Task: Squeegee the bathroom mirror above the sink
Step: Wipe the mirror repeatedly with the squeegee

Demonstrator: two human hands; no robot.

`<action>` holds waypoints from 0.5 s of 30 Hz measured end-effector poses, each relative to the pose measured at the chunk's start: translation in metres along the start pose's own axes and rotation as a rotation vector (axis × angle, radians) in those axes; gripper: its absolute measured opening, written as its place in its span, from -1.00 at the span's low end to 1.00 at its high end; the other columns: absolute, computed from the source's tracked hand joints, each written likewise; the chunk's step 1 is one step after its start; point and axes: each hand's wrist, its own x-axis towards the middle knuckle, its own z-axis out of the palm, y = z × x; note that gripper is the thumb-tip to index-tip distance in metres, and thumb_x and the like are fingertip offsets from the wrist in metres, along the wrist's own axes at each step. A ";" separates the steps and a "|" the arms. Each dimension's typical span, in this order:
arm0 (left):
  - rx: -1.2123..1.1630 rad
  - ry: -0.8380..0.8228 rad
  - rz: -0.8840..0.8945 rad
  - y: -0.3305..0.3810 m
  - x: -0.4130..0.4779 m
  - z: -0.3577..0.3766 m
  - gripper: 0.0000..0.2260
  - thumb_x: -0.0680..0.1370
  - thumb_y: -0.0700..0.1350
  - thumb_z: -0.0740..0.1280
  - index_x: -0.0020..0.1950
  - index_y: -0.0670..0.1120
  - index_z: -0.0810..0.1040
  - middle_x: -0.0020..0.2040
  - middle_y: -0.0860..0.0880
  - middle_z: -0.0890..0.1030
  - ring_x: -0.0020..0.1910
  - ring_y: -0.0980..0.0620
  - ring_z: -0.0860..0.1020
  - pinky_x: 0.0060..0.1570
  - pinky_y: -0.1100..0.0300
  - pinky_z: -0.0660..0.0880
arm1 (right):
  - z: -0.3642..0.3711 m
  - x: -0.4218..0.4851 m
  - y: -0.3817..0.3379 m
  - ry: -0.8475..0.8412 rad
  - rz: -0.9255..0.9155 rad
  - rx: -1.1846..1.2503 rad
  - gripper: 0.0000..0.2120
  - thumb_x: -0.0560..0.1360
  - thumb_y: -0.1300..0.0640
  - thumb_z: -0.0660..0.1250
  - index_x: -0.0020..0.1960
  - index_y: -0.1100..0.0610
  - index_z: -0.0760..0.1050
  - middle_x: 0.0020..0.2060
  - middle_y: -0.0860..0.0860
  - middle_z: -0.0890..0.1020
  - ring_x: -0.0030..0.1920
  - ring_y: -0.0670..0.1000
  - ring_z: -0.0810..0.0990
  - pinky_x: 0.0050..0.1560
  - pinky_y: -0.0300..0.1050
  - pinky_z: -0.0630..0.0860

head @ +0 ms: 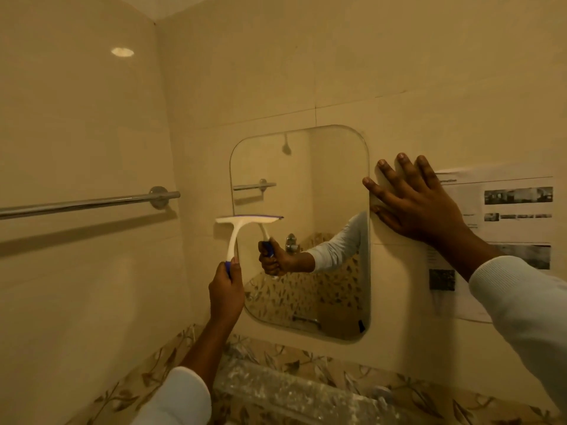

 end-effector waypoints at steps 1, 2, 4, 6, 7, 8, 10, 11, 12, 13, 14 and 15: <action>0.003 -0.008 -0.006 -0.007 -0.009 -0.001 -0.60 0.67 0.22 0.11 -0.16 -0.04 0.43 -0.37 -0.07 0.51 -0.40 -0.06 0.52 -0.40 0.05 0.40 | 0.000 0.000 0.000 -0.002 0.001 0.002 -0.33 0.70 -0.29 -0.03 0.72 -0.04 -0.01 0.67 0.25 0.16 0.66 0.40 0.06 0.63 0.42 0.00; 0.008 -0.016 -0.011 -0.015 -0.018 -0.001 -0.60 0.65 0.24 0.10 -0.16 -0.04 0.43 -0.37 -0.07 0.51 -0.42 -0.07 0.51 -0.41 0.05 0.40 | 0.000 0.000 0.000 -0.007 0.001 0.003 -0.33 0.70 -0.29 -0.04 0.72 -0.04 -0.02 0.67 0.25 0.15 0.66 0.40 0.05 0.63 0.42 -0.01; 0.015 -0.035 -0.023 -0.029 -0.037 -0.002 -0.60 0.63 0.25 0.10 -0.16 -0.04 0.44 -0.38 -0.08 0.50 -0.43 -0.08 0.50 -0.43 0.05 0.39 | 0.000 0.000 0.000 -0.016 0.004 0.003 -0.32 0.70 -0.30 -0.04 0.73 -0.04 -0.02 0.68 0.24 0.14 0.66 0.40 0.04 0.63 0.42 -0.01; 0.026 -0.047 -0.032 -0.044 -0.055 -0.003 -0.62 0.64 0.23 0.11 -0.18 -0.03 0.43 -0.41 -0.08 0.48 -0.47 -0.06 0.49 -0.46 0.06 0.36 | 0.000 0.000 0.000 -0.022 0.004 0.004 -0.32 0.70 -0.30 -0.04 0.73 -0.04 -0.02 0.68 0.25 0.14 0.66 0.40 0.04 0.63 0.42 -0.02; 0.033 -0.056 -0.045 -0.051 -0.064 -0.004 -0.62 0.64 0.22 0.12 -0.18 -0.03 0.43 -0.42 -0.07 0.47 -0.48 -0.05 0.48 -0.47 0.07 0.35 | -0.001 0.000 0.000 -0.024 0.003 0.007 -0.32 0.69 -0.30 -0.04 0.73 -0.04 -0.02 0.68 0.25 0.14 0.66 0.40 0.04 0.62 0.43 -0.02; 0.039 -0.069 -0.066 -0.058 -0.072 -0.004 -0.62 0.64 0.22 0.12 -0.17 -0.03 0.44 -0.42 -0.08 0.48 -0.49 -0.06 0.48 -0.48 0.06 0.36 | -0.001 0.000 0.000 -0.024 0.002 0.009 -0.32 0.69 -0.30 -0.04 0.72 -0.04 -0.02 0.68 0.25 0.14 0.66 0.40 0.04 0.62 0.43 -0.02; 0.061 -0.095 -0.113 -0.070 -0.088 -0.005 -0.61 0.63 0.22 0.11 -0.17 -0.04 0.45 -0.40 -0.11 0.50 -0.48 -0.05 0.50 -0.48 0.08 0.38 | -0.002 0.000 0.000 -0.018 0.003 0.014 -0.32 0.70 -0.29 -0.03 0.72 -0.03 0.00 0.67 0.25 0.15 0.66 0.41 0.05 0.62 0.43 -0.01; 0.073 -0.106 -0.136 -0.075 -0.095 -0.006 -0.61 0.63 0.23 0.11 -0.17 -0.04 0.46 -0.40 -0.10 0.52 -0.48 -0.01 0.51 -0.49 0.12 0.38 | -0.003 0.000 0.000 -0.016 0.004 0.013 -0.33 0.70 -0.29 -0.03 0.72 -0.03 0.01 0.67 0.25 0.15 0.66 0.41 0.06 0.62 0.43 -0.01; 0.078 -0.117 -0.160 -0.080 -0.102 -0.007 -0.62 0.63 0.22 0.12 -0.17 -0.03 0.47 -0.39 -0.10 0.53 -0.47 0.02 0.51 -0.48 0.15 0.39 | -0.003 0.000 0.000 -0.015 0.005 0.010 -0.33 0.70 -0.29 -0.02 0.72 -0.03 0.01 0.67 0.25 0.16 0.66 0.41 0.06 0.62 0.43 0.00; 0.078 -0.131 -0.187 -0.085 -0.109 -0.008 -0.63 0.64 0.19 0.14 -0.17 -0.04 0.49 -0.38 -0.10 0.54 -0.46 0.01 0.52 -0.46 0.13 0.40 | -0.003 0.000 0.000 -0.015 0.004 0.006 -0.33 0.70 -0.28 -0.01 0.72 -0.03 0.01 0.67 0.25 0.16 0.66 0.40 0.06 0.62 0.43 0.00; 0.080 -0.147 -0.216 -0.091 -0.115 -0.008 -0.65 0.66 0.15 0.16 -0.16 -0.05 0.50 -0.37 -0.10 0.55 -0.43 -0.01 0.54 -0.43 0.09 0.42 | -0.003 0.000 -0.001 -0.016 0.002 0.004 -0.33 0.70 -0.28 -0.01 0.72 -0.03 0.01 0.67 0.24 0.16 0.66 0.40 0.06 0.62 0.43 0.00; 0.086 -0.165 -0.244 -0.096 -0.121 -0.009 -0.68 0.68 0.11 0.18 -0.13 -0.05 0.52 -0.36 -0.10 0.56 -0.40 -0.04 0.55 -0.41 0.07 0.43 | -0.003 0.000 -0.001 -0.016 0.000 0.004 -0.33 0.70 -0.28 -0.02 0.72 -0.03 0.01 0.67 0.24 0.16 0.66 0.40 0.05 0.62 0.43 0.00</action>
